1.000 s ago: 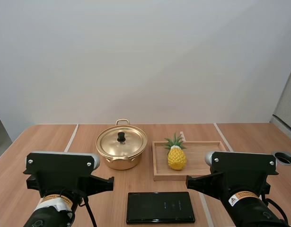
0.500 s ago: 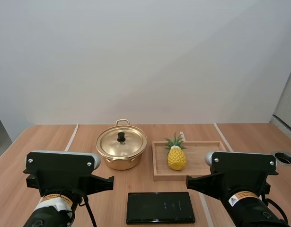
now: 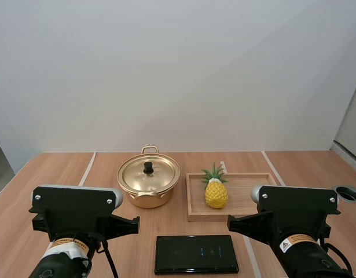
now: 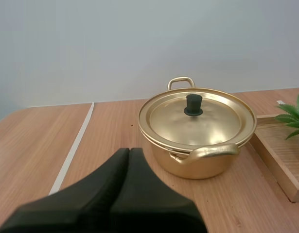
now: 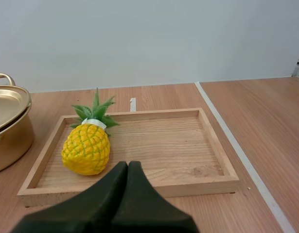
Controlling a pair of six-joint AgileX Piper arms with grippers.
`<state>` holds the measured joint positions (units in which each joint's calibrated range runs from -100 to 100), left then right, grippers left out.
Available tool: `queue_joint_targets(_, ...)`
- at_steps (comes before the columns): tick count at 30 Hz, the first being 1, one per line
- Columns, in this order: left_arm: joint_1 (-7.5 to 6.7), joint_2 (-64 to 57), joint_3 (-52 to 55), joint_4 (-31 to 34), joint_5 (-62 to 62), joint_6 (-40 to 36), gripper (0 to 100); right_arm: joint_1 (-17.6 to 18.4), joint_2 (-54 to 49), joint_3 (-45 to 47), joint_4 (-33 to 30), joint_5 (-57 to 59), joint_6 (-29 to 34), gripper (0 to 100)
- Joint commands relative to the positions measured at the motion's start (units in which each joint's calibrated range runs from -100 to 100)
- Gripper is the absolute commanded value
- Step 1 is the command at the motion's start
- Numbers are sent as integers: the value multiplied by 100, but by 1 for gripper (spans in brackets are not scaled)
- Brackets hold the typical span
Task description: Open the pot, put the grape inside, and close it
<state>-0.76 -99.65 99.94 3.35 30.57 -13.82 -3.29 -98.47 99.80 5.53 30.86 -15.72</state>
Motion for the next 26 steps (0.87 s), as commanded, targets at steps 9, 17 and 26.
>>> queue_joint_targets(9, 1, -35, 6, -50, -140, 18, 0, -24, -10, 20, 204, -170, -12, 0)
queue_joint_targets(17, 1, -35, 6, -50, -192, 18, 0, -24, -10, 20, 281, -170, -12, 0)
queue_joint_targets(26, 1, -35, 6, -50, -192, 18, 0, -24, -10, 20, 281, -170, -12, 0)
